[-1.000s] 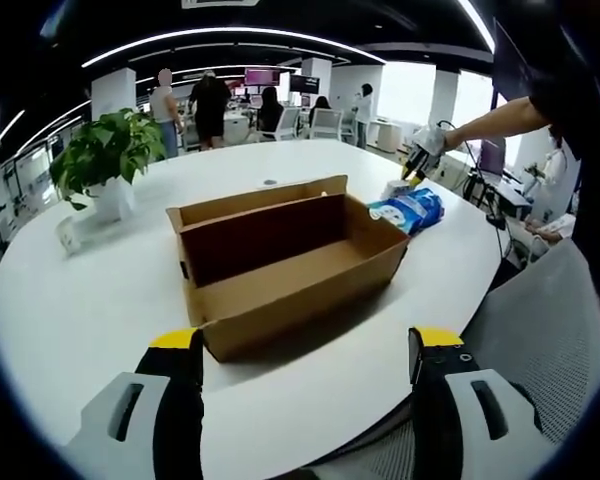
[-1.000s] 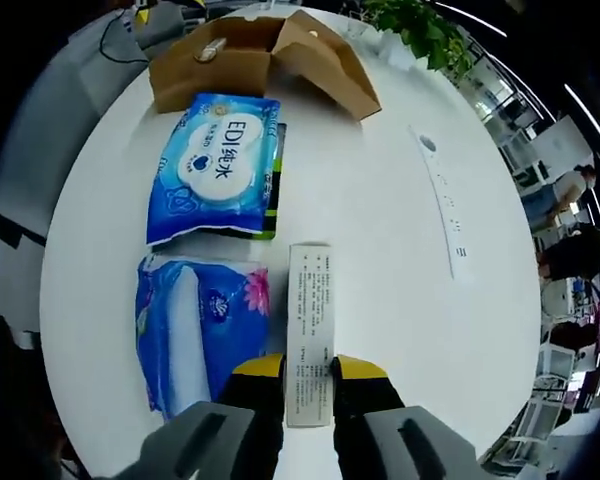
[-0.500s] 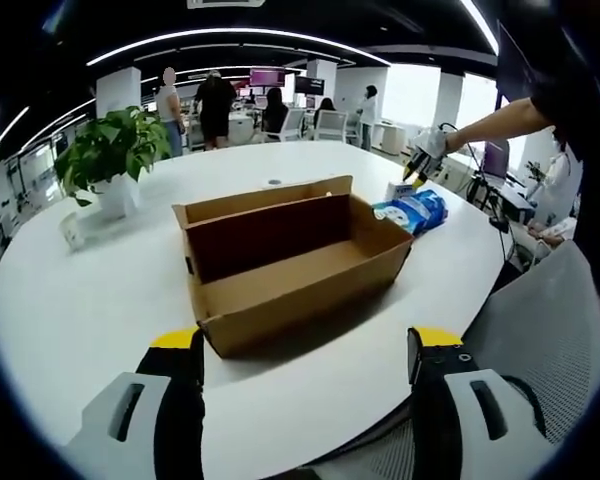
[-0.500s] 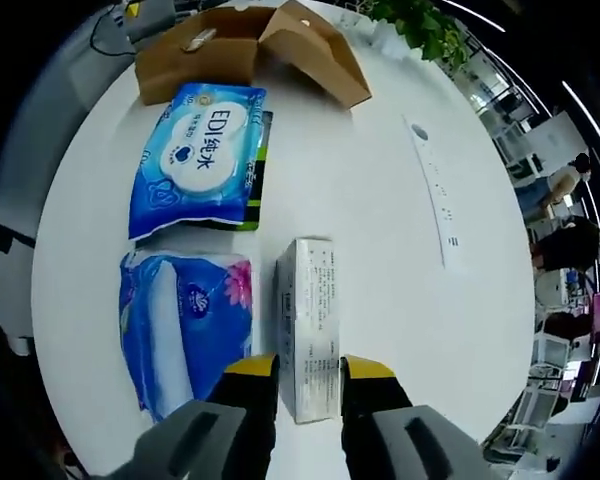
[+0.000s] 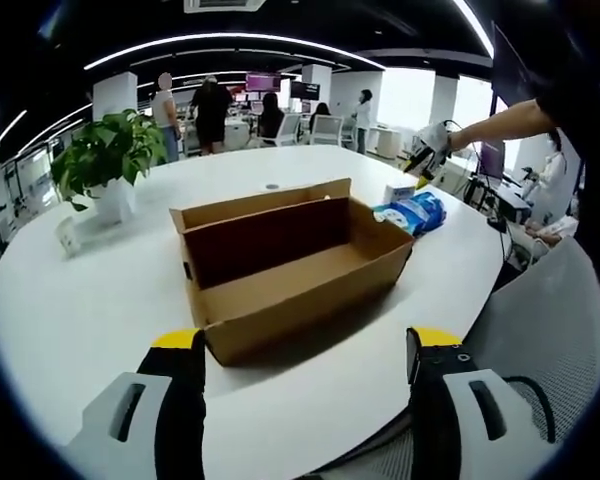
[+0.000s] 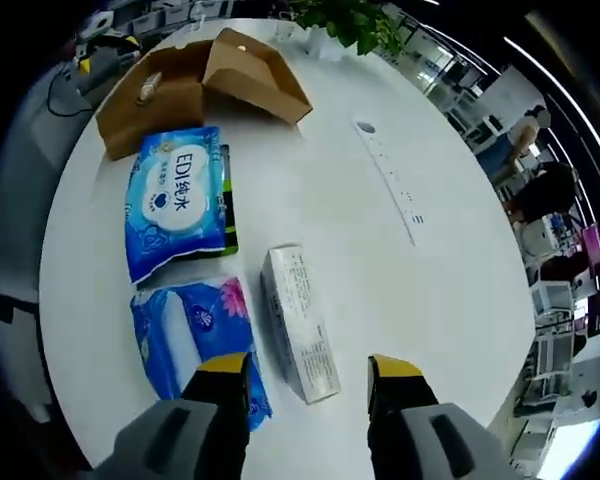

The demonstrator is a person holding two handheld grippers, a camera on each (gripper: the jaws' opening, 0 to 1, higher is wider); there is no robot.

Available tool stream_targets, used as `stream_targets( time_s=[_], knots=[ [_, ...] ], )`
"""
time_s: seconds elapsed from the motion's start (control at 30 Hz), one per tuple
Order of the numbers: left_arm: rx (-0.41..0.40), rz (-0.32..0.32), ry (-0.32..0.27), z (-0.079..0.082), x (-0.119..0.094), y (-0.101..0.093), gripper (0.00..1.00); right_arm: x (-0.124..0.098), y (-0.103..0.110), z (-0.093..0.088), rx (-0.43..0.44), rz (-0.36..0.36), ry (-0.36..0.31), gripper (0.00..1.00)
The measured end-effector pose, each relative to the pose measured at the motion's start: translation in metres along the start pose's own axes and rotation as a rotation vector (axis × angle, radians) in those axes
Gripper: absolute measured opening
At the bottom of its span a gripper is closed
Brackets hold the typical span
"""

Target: Operate the shoe box by opening the lid, removing the specified soft item, and placing it in the target area until the item is outside and the box remains undamaged.

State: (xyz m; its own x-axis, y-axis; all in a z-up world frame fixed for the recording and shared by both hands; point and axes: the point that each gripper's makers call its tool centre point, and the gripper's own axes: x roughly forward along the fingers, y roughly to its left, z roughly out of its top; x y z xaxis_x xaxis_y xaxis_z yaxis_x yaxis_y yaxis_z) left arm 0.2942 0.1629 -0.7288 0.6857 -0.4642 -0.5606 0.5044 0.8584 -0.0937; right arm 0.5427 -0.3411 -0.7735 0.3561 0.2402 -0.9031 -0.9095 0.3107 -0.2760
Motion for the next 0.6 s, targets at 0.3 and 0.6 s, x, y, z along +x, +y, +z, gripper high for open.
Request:
stream_targets(
  time_s=[0.3, 0.6],
  knots=[
    [0.054, -0.007, 0.015, 0.005, 0.001, 0.012, 0.85, -0.020, 0.014, 0.017, 0.153, -0.026, -0.093, 0.59],
    [0.086, -0.014, 0.019, 0.021, 0.005, 0.023, 0.84, -0.041, 0.039, 0.032, 0.261, -0.050, -0.178, 0.69]
  ],
)
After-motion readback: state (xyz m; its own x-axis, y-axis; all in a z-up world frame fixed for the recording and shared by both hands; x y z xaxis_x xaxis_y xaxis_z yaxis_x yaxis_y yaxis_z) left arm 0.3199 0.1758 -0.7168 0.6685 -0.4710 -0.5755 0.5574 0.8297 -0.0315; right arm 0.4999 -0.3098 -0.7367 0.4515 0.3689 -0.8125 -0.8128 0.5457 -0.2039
